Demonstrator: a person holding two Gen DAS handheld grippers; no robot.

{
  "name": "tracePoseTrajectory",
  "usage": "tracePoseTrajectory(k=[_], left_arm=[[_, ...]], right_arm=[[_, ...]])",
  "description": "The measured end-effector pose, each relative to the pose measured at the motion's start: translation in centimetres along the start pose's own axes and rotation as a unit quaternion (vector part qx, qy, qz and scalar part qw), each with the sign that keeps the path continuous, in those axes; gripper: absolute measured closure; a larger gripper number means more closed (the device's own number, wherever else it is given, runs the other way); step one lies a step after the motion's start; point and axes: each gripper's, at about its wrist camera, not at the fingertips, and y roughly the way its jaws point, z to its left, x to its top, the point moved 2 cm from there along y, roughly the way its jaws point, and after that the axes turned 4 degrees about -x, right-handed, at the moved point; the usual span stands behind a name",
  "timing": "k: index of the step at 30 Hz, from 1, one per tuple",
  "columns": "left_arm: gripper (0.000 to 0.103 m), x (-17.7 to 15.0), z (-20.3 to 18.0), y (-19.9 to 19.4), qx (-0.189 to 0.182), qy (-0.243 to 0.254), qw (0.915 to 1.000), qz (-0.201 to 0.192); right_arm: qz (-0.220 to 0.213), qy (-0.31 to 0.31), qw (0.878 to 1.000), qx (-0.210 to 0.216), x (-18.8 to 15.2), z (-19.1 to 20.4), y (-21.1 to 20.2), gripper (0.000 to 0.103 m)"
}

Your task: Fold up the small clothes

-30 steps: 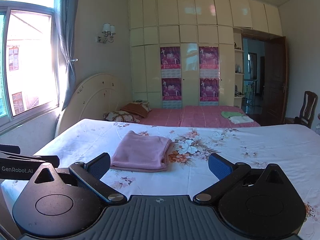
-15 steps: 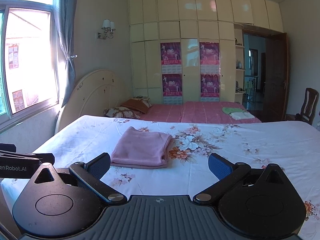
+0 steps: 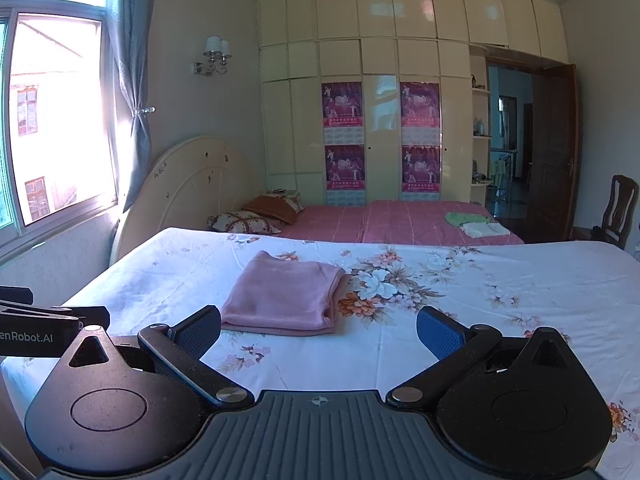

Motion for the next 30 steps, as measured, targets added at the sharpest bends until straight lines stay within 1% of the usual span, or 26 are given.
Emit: tracePoseTrajectory(k=[14,24,27,30], left_arm=[[0.0,0.0,0.2,0.1,0.0,0.0,1.0,0.001],[0.0,-0.1,0.9,1.0,-0.001,0.001,1.0,0.008],[0.0,-0.2,0.9,1.4,-0.01,0.002,0.9999,0.011],[0.001,-0.3,1.1,1.9,-0.039,-0.006,0.9992,0.01]], right_arm=[[0.004,-0.001,1.0,0.002,0.0,0.5,0.6,0.0],[0.01,-0.001,1.0,0.004,-0.1,0.8,1.2,0.0],[0.013,-0.001,1.0,0.004,-0.1,0.8,1.5,0.0],[0.018,-0.001,1.0,0.002,-0.2,0.9,1.9,0.0]])
